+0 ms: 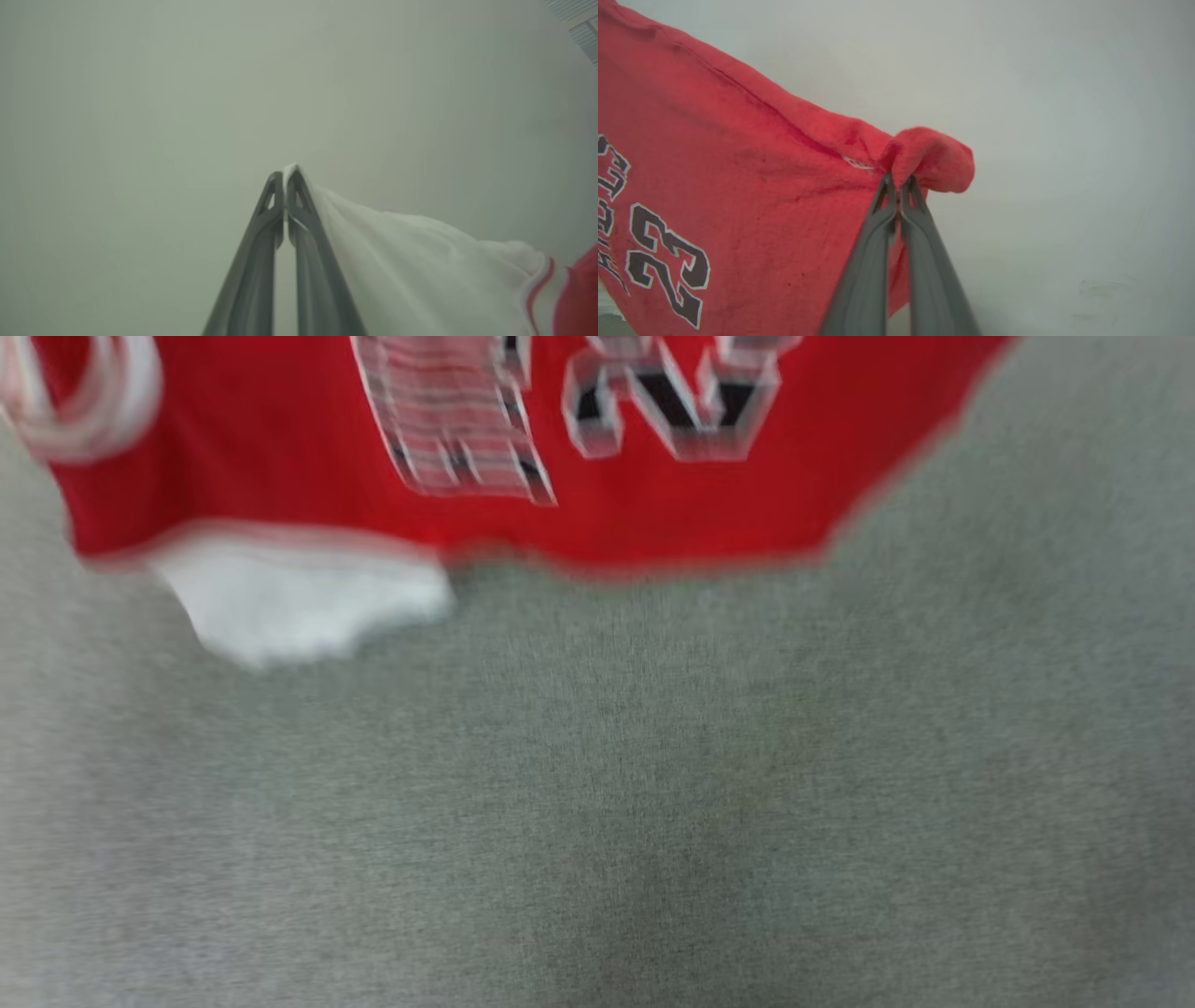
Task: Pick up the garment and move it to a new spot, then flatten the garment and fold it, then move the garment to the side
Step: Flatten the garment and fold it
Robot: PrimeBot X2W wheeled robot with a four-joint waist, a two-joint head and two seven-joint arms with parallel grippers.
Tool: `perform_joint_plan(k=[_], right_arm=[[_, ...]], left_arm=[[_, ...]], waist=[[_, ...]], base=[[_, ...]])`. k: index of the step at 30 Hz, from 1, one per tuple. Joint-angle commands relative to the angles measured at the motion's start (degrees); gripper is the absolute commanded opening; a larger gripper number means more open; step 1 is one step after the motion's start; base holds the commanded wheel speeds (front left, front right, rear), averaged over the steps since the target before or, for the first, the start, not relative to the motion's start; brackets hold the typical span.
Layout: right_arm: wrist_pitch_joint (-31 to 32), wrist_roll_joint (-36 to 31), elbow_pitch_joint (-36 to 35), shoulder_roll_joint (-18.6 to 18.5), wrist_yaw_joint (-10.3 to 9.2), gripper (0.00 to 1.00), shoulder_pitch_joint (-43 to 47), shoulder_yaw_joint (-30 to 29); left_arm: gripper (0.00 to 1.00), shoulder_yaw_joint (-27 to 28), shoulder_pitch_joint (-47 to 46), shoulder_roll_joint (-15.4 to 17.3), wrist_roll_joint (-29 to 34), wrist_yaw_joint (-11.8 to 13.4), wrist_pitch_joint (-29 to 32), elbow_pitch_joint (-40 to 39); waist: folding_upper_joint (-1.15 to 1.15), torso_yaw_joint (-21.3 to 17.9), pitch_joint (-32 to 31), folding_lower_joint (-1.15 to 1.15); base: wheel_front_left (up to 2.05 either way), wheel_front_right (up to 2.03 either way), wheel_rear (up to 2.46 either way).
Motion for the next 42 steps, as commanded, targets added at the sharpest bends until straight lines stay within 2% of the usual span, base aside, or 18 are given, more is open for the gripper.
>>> perform_joint_plan(k=[1, 11, 14, 18, 24, 28, 32, 38, 40, 41, 42], right_arm=[[-1.45, -0.69, 2.00, 0.41, -0.03, 0.00, -3.15, 0.91], [-15.81, -9.11, 20.43, 4.71, -0.04, 0.00, -19.71, 4.28], [-20.04, -11.50, 24.39, 6.23, -0.03, 0.00, -21.45, 4.83], [-24.65, -12.37, 28.78, 7.91, -0.03, 0.00, -19.74, 4.94], [-30.38, -12.10, 32.78, 7.61, -0.03, 0.00, -11.47, 8.23], [-33.40, -11.11, 35.40, 6.99, -0.03, 0.00, -3.55, 10.62], [-36.13, -8.83, 36.33, 6.09, -0.04, 0.00, 4.00, 12.96], [-38.03, -4.10, 36.22, 3.16, -0.03, 0.00, 15.86, 17.49], [-38.44, -2.45, 35.43, 2.22, -0.03, 0.00, 19.67, 18.95], [-38.90, -0.59, 33.84, 0.40, -0.04, 0.00, 25.83, 21.48], [-39.10, 0.11, 33.17, -0.03, -0.03, 0.00, 27.72, 22.40]], left_arm=[[0.00, -0.74, -3.21, -0.51, 1.39, -0.31, -1.10, 2.31], [0.00, -3.67, -20.80, -4.98, 5.54, -1.09, -10.64, 19.84], [0.00, -4.95, -22.24, -6.48, 5.11, -1.31, -12.58, 23.84], [0.00, -6.95, -19.31, -8.56, 4.13, -1.54, -14.35, 26.99], [0.00, -10.05, -7.93, -11.71, 3.29, -1.58, -15.57, 27.39], [0.00, -12.13, 4.28, -14.09, 3.04, -1.41, -15.79, 25.72], [0.00, -11.92, 16.89, -15.20, 3.23, -0.05, -15.82, 21.60], [0.00, -13.83, 35.12, -15.01, 2.27, 0.73, -15.77, 17.83], [0.00, -14.68, 40.33, -14.04, 1.68, 0.99, -15.36, 16.89], [0.00, -15.77, 48.46, -12.23, 0.15, 1.52, -13.21, 15.34], [0.00, -15.93, 51.60, -11.61, -1.42, 1.56, -11.38, 14.92]], waist=[[0.00, -0.86, 5.56, -0.01], [0.00, 0.57, 12.97, -0.01], [0.00, 1.38, 14.37, -0.01], [0.00, 2.85, 14.96, -0.01], [0.00, 4.94, 13.67, -0.01], [0.00, 6.65, 10.50, -0.01], [0.00, 7.95, 6.21, -0.01], [0.00, 10.05, -1.57, -0.01], [0.00, 10.63, -4.20, -0.01], [0.00, 11.25, -8.14, -0.01], [0.00, 11.36, -9.37, -0.01]], base=[[0.00, 0.00, 0.00], [0.00, 0.00, 0.00], [0.00, 0.00, 0.00], [0.00, 0.00, 0.00], [0.00, 0.00, 0.00], [0.00, 0.00, 0.00], [0.00, 0.00, 0.00], [0.00, 0.00, 0.00], [0.00, 0.00, 0.00], [0.00, 0.00, 0.00], [0.00, 0.00, 0.00]])
